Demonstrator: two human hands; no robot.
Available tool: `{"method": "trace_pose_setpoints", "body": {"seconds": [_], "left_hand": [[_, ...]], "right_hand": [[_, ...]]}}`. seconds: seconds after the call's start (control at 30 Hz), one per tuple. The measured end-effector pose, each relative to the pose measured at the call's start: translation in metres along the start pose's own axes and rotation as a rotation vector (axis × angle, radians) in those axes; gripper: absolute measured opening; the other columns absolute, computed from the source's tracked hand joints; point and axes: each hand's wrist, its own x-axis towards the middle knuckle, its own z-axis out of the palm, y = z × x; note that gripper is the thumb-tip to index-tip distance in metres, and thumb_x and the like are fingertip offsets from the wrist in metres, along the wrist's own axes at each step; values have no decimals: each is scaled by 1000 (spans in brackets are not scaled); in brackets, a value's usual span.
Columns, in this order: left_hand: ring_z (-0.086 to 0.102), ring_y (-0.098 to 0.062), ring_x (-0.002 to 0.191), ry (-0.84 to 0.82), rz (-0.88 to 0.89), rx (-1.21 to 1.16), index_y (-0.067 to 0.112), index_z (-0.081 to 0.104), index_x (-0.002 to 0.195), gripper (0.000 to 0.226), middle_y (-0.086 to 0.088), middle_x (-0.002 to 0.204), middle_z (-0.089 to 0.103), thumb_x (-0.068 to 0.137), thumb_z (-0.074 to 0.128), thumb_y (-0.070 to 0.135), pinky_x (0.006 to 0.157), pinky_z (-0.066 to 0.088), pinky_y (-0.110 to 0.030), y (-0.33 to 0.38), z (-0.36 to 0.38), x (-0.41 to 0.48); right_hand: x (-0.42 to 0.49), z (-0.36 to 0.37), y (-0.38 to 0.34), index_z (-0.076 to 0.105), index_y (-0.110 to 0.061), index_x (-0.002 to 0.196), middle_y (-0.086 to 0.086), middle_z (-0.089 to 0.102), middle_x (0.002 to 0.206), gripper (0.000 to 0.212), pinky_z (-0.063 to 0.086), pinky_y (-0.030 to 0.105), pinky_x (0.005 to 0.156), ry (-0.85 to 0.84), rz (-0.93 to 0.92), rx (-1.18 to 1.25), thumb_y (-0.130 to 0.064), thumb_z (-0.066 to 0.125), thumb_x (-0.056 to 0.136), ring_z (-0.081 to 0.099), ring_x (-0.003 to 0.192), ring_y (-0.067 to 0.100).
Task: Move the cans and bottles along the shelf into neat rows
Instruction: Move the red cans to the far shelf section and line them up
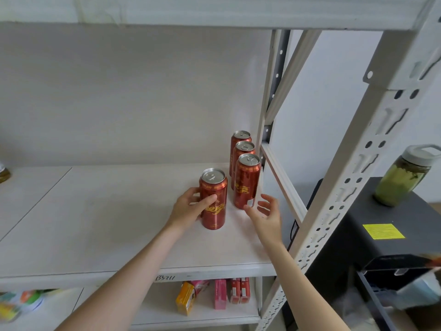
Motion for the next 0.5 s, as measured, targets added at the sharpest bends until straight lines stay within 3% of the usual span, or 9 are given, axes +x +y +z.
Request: {"method": "trace_pose_setpoints", "body": {"seconds": [0.17, 0.5], "left_hand": [[66, -24, 104, -3, -45, -13, 29, 63, 106, 71, -6, 112, 67, 47, 76, 66, 89, 57, -50, 6, 2, -2], [67, -19, 101, -95, -9, 19, 29, 64, 100, 66, -3, 109, 69, 47, 76, 68, 83, 60, -44, 8, 33, -14]], "right_hand": [[-26, 3, 8, 51, -33, 114, -16, 59, 109, 51, 45, 16, 75, -126, -1, -119, -25, 82, 75, 57, 102, 4], [-40, 3, 3, 50, -38, 122, -21, 60, 113, 67, 49, 12, 73, -226, -27, -183, -31, 86, 66, 57, 101, -6]]}}
